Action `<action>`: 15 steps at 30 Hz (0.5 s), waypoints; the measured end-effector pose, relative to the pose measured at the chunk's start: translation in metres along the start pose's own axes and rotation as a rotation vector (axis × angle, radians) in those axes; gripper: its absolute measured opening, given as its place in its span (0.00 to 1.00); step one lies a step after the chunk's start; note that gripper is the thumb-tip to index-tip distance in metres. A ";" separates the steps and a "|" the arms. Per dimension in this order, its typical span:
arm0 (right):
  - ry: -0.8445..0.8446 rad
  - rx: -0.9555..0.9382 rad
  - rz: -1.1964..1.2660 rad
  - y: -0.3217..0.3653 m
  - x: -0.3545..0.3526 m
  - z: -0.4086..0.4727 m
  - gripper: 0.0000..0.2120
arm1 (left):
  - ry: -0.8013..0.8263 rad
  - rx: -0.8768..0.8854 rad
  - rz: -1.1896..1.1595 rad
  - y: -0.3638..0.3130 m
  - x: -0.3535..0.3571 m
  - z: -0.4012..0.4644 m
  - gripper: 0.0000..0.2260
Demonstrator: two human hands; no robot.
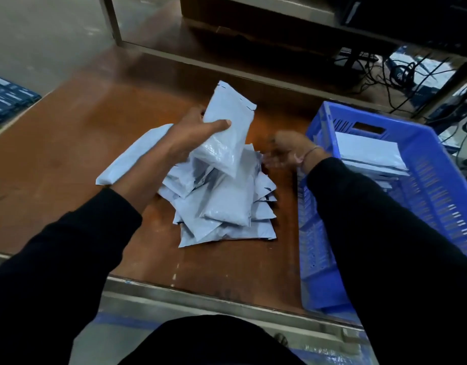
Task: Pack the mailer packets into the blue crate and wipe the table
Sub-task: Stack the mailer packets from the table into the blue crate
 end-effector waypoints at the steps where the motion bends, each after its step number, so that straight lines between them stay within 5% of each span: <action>1: -0.009 0.031 -0.116 -0.011 0.011 0.004 0.17 | -0.006 -0.007 0.004 0.001 -0.005 -0.001 0.28; 6: -0.058 -0.031 -0.341 -0.024 0.043 0.007 0.27 | 0.024 -0.027 0.043 0.005 -0.006 -0.009 0.26; 15: -0.064 -0.118 -0.240 -0.002 0.023 -0.013 0.05 | 0.034 -0.043 -0.016 0.005 0.004 -0.009 0.22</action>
Point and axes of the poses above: each hand's wrist, its own z-axis towards the middle knuckle, its own x-axis out of the palm, y = z × x, the point moved 9 cm from there along z, towards the middle knuckle, and after that the axes turned 11 degrees about x, right-handed, at the moved point
